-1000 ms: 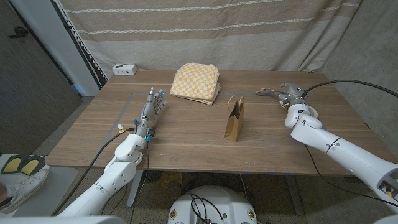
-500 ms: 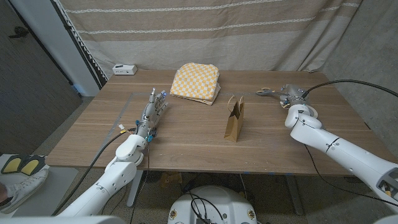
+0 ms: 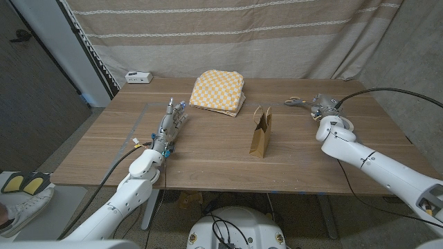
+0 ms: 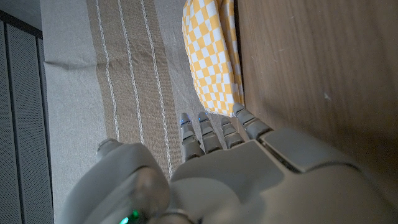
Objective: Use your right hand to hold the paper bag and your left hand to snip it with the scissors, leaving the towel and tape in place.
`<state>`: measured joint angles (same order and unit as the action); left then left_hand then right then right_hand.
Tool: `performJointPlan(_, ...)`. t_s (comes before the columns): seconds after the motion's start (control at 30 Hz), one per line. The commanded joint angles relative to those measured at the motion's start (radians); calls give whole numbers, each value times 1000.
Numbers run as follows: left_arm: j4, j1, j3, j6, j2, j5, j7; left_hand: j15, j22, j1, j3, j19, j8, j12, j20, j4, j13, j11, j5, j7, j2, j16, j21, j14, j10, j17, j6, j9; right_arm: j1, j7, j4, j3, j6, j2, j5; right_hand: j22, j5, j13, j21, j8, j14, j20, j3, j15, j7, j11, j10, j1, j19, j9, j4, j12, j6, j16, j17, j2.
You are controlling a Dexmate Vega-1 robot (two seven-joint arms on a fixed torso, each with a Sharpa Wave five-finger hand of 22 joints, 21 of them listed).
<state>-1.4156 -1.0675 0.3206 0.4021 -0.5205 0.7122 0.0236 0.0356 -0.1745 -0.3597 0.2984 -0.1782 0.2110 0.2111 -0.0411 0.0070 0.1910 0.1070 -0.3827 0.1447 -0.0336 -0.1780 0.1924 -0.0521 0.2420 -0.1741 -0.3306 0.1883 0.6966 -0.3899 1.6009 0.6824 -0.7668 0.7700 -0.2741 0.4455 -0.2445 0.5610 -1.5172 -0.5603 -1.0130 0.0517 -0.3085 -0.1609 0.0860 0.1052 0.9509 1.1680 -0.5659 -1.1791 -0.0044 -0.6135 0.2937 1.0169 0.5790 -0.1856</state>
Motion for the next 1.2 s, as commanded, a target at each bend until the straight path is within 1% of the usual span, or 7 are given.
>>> performJointPlan(0.03,-3,-4,0,-3,1,4,-1,127,-4,11,3,1,7,7,-114,6,1,1,-1,-1,0,-5,4,-11,7,-3,-13,4,-10,13,-3,16,-3,8,-11,-15,-4,137,-13,-56,-8,152,-6,-67,14,42,40,28,3,-52,7,2,-10,-2,1,-20)
performJointPlan(0.2,-6,-5,1,-3,1,3,-2,127,-4,14,3,2,7,7,-114,8,1,0,0,-3,-1,-5,4,-11,7,-3,-16,4,-8,8,-4,18,0,10,-18,-36,-1,109,-25,-156,-10,153,-2,-68,13,53,63,25,-5,-64,10,14,2,-23,-26,-15)
performJointPlan(0.23,-6,-5,1,-3,1,3,-2,127,-4,15,3,2,7,7,-114,9,1,-1,0,-3,-1,-5,4,-11,8,-3,-16,4,-9,9,-4,19,0,11,-20,-47,3,85,-31,-226,-20,153,7,-68,11,51,83,25,-8,-65,4,24,9,-31,-40,-12)
performJointPlan(0.3,-7,-5,1,-3,1,3,-2,127,-4,15,4,1,7,7,-114,9,1,0,1,-3,-2,-5,4,-11,8,-3,-16,4,-11,16,-3,23,-4,14,-23,-56,5,76,-35,-289,-28,153,15,-69,15,53,89,23,-6,-66,1,29,-2,-43,-57,-13)
performJointPlan(0.37,-6,-5,2,-2,1,2,-1,127,-4,16,4,1,6,7,-113,10,1,0,1,-3,-2,-5,4,-12,8,-3,-16,4,-10,13,-4,22,-6,12,-25,-70,7,58,-43,-434,-62,154,22,-70,18,52,109,22,0,-64,-3,38,-14,-58,-76,-13)
performJointPlan(0.53,-4,-3,3,-2,2,0,-2,128,-4,19,4,0,6,7,-113,11,1,1,2,-3,-3,-6,4,-12,9,-3,-19,4,-2,-2,-7,14,10,13,-23,-81,17,55,-50,-584,-94,155,28,-69,33,61,157,28,-12,-56,-23,29,-5,-62,-77,-7)
performJointPlan(1.2,-3,-7,1,-5,2,9,3,128,-4,25,5,1,4,7,-115,15,1,-1,4,-4,-5,-5,4,-12,8,-3,-22,4,42,-85,-7,-37,91,4,-12,-82,41,129,-52,-591,-68,153,39,-64,37,22,162,45,35,81,-70,0,53,-17,1,-4)
